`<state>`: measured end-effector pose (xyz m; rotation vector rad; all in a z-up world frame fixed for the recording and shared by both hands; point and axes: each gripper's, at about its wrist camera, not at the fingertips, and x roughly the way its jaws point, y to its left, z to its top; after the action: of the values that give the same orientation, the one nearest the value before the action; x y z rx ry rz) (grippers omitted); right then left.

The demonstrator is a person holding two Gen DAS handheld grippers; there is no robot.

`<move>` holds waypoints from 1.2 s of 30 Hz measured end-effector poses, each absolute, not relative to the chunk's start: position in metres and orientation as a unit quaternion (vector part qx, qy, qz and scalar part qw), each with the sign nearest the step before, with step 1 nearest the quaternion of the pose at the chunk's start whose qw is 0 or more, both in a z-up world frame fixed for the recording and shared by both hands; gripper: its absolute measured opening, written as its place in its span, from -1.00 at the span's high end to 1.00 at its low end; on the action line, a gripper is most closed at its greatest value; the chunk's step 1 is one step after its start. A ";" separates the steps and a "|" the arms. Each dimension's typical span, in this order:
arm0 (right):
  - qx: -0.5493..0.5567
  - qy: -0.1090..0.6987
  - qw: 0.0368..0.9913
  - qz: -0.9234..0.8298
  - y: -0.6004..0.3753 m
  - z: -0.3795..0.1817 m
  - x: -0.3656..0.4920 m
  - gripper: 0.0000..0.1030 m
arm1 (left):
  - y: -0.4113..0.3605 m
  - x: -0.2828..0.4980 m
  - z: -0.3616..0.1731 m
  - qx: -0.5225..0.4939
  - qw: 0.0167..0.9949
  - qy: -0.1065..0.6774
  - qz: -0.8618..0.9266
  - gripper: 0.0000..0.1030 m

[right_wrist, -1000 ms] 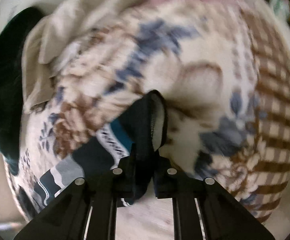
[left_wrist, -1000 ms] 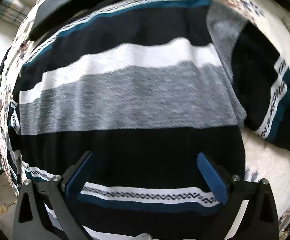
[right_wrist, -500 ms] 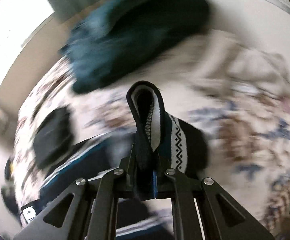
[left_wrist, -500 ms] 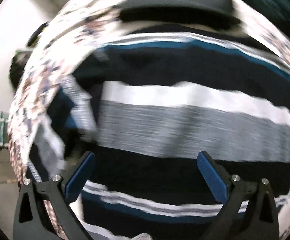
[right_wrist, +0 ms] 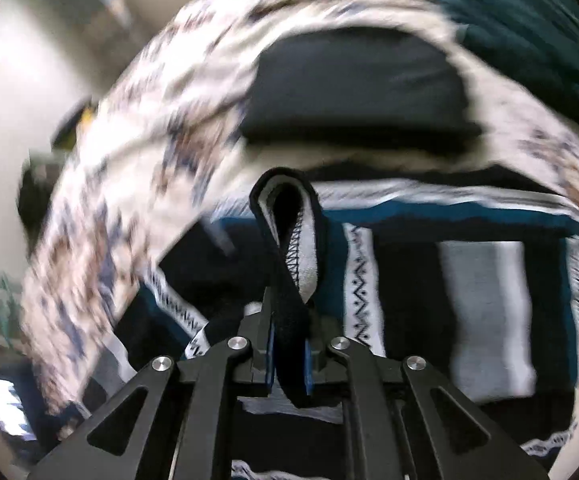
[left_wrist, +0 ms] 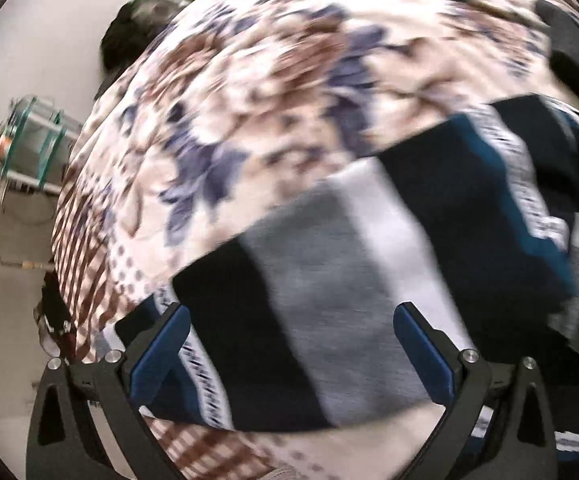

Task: Fold small clothes

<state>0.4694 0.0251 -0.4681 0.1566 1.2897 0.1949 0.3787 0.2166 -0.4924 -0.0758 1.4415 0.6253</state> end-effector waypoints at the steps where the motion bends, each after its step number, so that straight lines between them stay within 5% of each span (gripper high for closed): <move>1: 0.068 0.605 0.788 0.094 0.032 -0.477 0.472 0.79 | 0.226 0.376 -0.495 -0.037 0.703 0.650 0.286 -0.99; 11: 0.062 0.667 0.737 0.097 0.061 -0.527 0.504 0.70 | 0.271 0.352 -0.503 -0.115 0.688 0.646 0.311 -1.00; 15: 0.188 0.669 0.707 0.129 0.001 -0.501 0.500 -0.49 | 0.280 0.316 -0.491 -0.194 0.692 0.623 0.310 -1.00; 16: 0.204 0.660 0.713 0.122 -0.019 -0.489 0.495 -0.53 | 0.283 0.305 -0.489 -0.215 0.688 0.619 0.311 -1.00; 22: 0.172 0.664 0.725 0.055 -0.103 -0.452 0.465 -0.53 | 0.312 0.209 -0.501 -0.413 0.620 0.579 0.331 -1.00; 27: 0.111 0.692 0.713 0.028 -0.136 -0.468 0.436 -0.53 | 0.357 0.128 -0.545 -0.602 0.539 0.456 0.372 -0.98; 33: 0.066 0.706 0.704 0.037 -0.135 -0.479 0.409 -0.53 | 0.385 0.097 -0.575 -0.685 0.495 0.328 0.423 -0.93; 36: 0.063 0.706 0.704 0.040 -0.129 -0.477 0.401 -0.53 | 0.386 0.101 -0.568 -0.674 0.495 0.318 0.447 -0.71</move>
<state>0.4009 -0.1293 -0.4767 0.1395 1.5705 0.0888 0.1010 0.3860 -0.5677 -1.6332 0.7708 1.0845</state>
